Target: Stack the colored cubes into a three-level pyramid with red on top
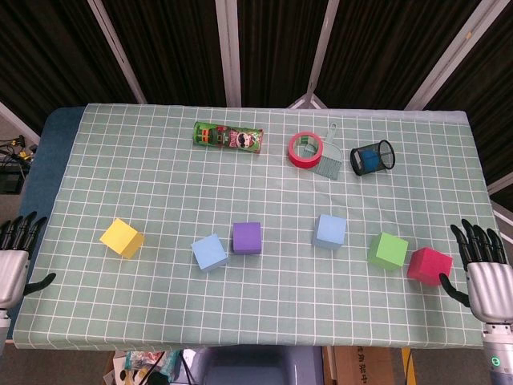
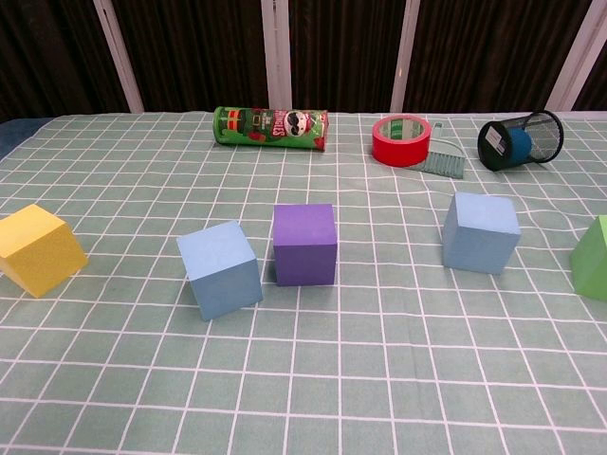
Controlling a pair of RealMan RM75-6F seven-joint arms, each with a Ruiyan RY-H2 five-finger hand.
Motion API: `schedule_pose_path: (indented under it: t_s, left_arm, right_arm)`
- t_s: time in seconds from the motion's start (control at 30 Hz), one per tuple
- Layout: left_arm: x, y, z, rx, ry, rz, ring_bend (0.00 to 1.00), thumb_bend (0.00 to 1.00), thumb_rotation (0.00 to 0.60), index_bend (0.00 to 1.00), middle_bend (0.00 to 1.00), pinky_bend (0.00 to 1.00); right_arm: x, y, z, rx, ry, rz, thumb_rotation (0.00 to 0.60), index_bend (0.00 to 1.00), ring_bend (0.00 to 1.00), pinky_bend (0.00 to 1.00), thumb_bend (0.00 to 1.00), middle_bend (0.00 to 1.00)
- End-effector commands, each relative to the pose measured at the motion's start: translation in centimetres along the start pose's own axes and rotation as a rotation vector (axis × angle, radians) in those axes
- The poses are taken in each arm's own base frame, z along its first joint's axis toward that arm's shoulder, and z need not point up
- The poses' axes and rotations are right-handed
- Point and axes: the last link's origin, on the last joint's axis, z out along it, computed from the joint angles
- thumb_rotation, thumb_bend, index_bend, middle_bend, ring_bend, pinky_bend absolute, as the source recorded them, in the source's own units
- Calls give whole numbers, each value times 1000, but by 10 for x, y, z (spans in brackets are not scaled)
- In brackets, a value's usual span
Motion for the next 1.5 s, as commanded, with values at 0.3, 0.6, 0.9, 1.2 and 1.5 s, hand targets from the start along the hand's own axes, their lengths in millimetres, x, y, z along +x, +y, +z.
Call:
schedule_pose_path:
  t_s: [0.3,0.6,0.9,1.2,1.5]
  left_arm:
    - [-1,2,2,-14,-30,-2,0,9,600,0,0,19]
    - [5,21,14,-79,-45,15,0,13,600,0,0,19]
    - [-7,49,51,-145,-122,72,0,18,600,0,15,19]
    - [-13,92,82,-204,-147,18,0,32,600,0,15,20]
    - [-18,160,91,-309,-154,-95,0,32,600,0,0,20]
  right_arm:
    - [-1,-1,-1,-1,-8,-3,600,0,0,0,300,0]
    - [-2,0,0,-7,-20,2,600,0,0,0,300,0]
    - [-10,0,7,-30,-53,5,600,0,0,0,300,0]
    - [-10,0,7,-37,-67,23,600,0,0,0,299,0]
    - [-9,3,6,-50,-72,35,600,0,0,0,300,0]
